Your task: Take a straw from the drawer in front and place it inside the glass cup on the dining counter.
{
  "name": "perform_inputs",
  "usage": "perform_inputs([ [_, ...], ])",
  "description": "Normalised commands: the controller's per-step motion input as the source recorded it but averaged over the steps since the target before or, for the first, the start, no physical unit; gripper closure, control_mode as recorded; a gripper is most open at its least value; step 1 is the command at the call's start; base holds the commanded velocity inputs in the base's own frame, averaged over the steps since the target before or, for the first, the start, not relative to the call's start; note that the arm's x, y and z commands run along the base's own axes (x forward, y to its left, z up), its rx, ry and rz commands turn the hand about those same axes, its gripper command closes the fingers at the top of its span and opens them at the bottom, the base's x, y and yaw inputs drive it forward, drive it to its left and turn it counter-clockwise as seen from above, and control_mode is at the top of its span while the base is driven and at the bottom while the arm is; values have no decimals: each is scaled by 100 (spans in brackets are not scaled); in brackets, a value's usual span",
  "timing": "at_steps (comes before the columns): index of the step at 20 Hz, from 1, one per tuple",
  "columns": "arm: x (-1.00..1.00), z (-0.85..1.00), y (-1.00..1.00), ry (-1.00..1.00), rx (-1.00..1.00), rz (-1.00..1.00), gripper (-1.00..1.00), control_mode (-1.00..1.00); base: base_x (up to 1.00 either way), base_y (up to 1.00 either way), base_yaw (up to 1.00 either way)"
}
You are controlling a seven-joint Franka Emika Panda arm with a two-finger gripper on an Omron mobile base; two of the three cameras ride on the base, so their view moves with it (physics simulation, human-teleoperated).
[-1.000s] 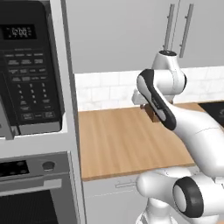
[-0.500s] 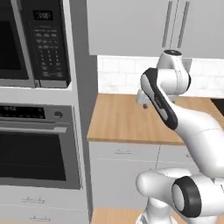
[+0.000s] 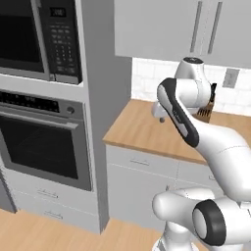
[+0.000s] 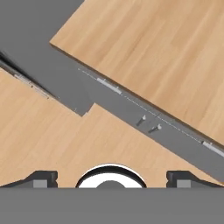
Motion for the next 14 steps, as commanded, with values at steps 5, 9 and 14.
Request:
perform_inputs([
  [5,0,0,0,0,0,0,-100,100,-7,-49,42],
  [9,0,0,0,0,0,0,-100,100,0,-67,40],
  [14,0,0,0,0,0,0,-100,100,2,-68,35],
])
